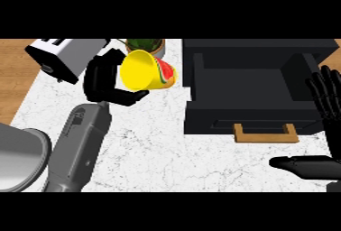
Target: Pick up the cup, place it into the drawer and close the drawer
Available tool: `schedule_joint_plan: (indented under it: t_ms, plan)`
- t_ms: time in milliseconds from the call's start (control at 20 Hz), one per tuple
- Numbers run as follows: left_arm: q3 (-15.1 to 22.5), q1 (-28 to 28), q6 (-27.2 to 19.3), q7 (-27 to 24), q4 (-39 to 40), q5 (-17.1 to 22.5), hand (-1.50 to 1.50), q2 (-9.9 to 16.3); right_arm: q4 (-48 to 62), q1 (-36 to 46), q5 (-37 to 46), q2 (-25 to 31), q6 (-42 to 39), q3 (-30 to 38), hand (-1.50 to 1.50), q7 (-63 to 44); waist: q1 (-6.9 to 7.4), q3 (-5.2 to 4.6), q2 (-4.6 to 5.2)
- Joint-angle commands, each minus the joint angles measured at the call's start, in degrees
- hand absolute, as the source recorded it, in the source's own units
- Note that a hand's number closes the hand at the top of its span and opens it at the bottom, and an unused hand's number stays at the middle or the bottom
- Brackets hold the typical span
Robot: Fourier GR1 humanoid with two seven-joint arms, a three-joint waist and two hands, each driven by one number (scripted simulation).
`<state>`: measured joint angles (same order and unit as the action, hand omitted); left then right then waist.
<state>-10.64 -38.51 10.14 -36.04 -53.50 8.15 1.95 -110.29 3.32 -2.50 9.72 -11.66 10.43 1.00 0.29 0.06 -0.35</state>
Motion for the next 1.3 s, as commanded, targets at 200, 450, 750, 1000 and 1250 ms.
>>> schedule_joint_plan:
  t_ms: [200,450,750,1000,1250]
  plan:
    - [5.5,-11.3,-10.9,15.5,-7.7,-1.0,1.50,-1.9,1.2,-2.5,-1.7,1.0,-2.5,2.0,-1.50,4.0,-0.82,-0.02,0.23]
    - [10.3,-18.2,-17.6,18.2,-1.7,-0.2,1.50,-1.9,2.5,2.0,0.9,-0.6,0.6,-0.6,-1.50,0.2,-1.01,-0.04,0.43]
    - [12.6,-27.9,-21.9,20.7,9.1,6.0,1.50,-1.9,-1.4,-2.1,1.1,-1.9,-0.7,-2.3,-1.50,1.7,-2.34,-0.04,0.63]
    - [18.3,-30.3,-25.9,16.8,16.9,12.2,1.50,-1.9,-1.4,-0.8,-1.8,0.3,-2.4,-0.3,-1.50,-0.9,-3.09,-0.04,0.77]
    - [19.5,-35.2,-25.5,17.4,24.1,14.4,1.50,-1.9,4.8,4.6,0.7,-0.5,0.2,-0.2,-1.50,1.4,-2.63,-0.02,1.00]
